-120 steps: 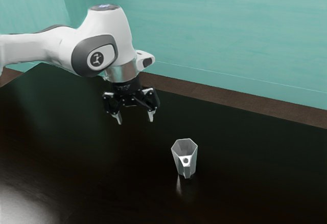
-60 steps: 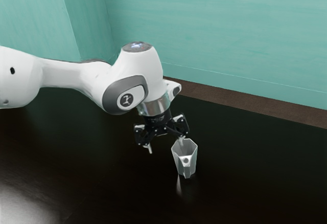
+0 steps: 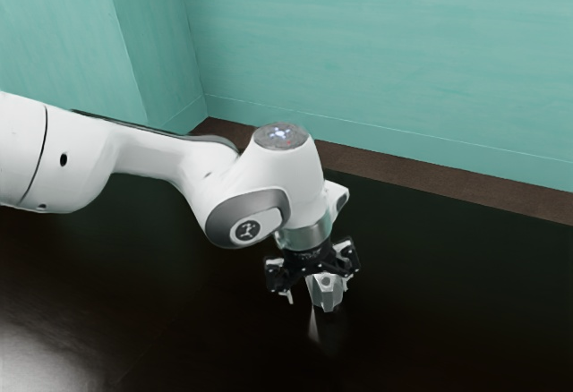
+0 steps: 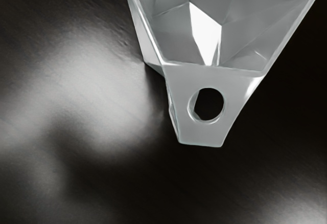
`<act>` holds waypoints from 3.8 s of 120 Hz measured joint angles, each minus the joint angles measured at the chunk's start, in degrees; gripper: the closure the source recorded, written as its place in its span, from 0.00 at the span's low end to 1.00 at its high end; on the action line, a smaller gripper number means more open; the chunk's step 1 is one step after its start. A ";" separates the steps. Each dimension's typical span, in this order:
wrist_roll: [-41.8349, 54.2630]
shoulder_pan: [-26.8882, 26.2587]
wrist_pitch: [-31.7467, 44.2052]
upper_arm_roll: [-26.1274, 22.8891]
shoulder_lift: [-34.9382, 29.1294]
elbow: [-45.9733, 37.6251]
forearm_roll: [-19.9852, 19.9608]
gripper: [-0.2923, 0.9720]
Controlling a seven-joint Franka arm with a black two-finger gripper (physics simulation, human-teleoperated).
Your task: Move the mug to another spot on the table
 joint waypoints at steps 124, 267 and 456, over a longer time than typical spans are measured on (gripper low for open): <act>-11.39 -0.13 4.68 0.56 10.51 4.82 19.84 0.24; -13.25 -0.08 4.92 0.74 11.79 4.57 24.46 0.68; -17.40 18.28 10.05 0.50 -5.03 -14.22 42.38 0.76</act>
